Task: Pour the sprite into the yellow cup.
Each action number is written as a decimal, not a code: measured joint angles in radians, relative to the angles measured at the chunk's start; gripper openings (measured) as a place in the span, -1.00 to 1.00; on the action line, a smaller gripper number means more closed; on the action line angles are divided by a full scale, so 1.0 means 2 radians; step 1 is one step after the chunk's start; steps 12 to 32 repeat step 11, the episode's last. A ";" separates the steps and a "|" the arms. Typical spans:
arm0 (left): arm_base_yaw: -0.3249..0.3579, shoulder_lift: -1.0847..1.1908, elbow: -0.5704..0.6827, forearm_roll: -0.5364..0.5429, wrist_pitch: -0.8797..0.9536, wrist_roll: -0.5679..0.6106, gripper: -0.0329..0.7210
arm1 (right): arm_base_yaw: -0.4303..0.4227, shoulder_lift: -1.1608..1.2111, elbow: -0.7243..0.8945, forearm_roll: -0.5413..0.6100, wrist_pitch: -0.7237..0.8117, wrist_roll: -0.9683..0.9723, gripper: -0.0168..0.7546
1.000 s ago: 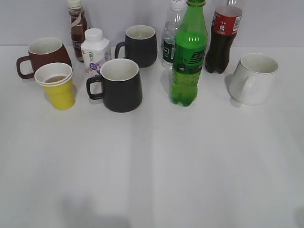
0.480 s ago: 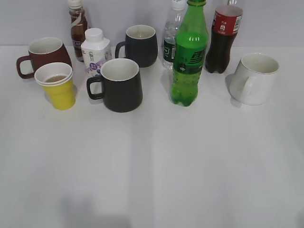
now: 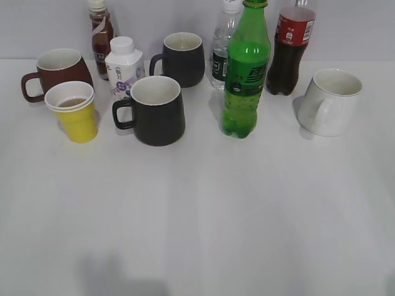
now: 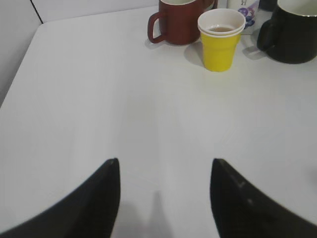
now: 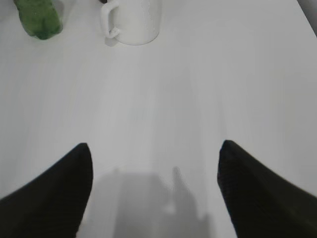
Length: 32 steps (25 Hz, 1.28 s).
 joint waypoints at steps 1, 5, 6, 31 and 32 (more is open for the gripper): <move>0.000 0.000 0.000 0.003 0.000 0.000 0.26 | 0.000 0.000 0.000 0.000 0.000 0.000 0.57; 0.000 0.000 0.000 0.003 0.000 0.000 0.26 | 0.000 0.000 0.000 0.000 0.000 0.000 0.57; 0.000 0.000 0.000 0.003 0.000 0.000 0.26 | 0.000 0.000 0.000 0.000 0.000 0.000 0.57; 0.000 0.000 0.000 0.003 0.000 0.000 0.26 | 0.000 0.000 0.000 0.000 0.000 0.000 0.57; 0.000 0.000 0.000 0.003 0.000 0.000 0.26 | 0.000 0.000 0.000 0.000 0.000 0.000 0.57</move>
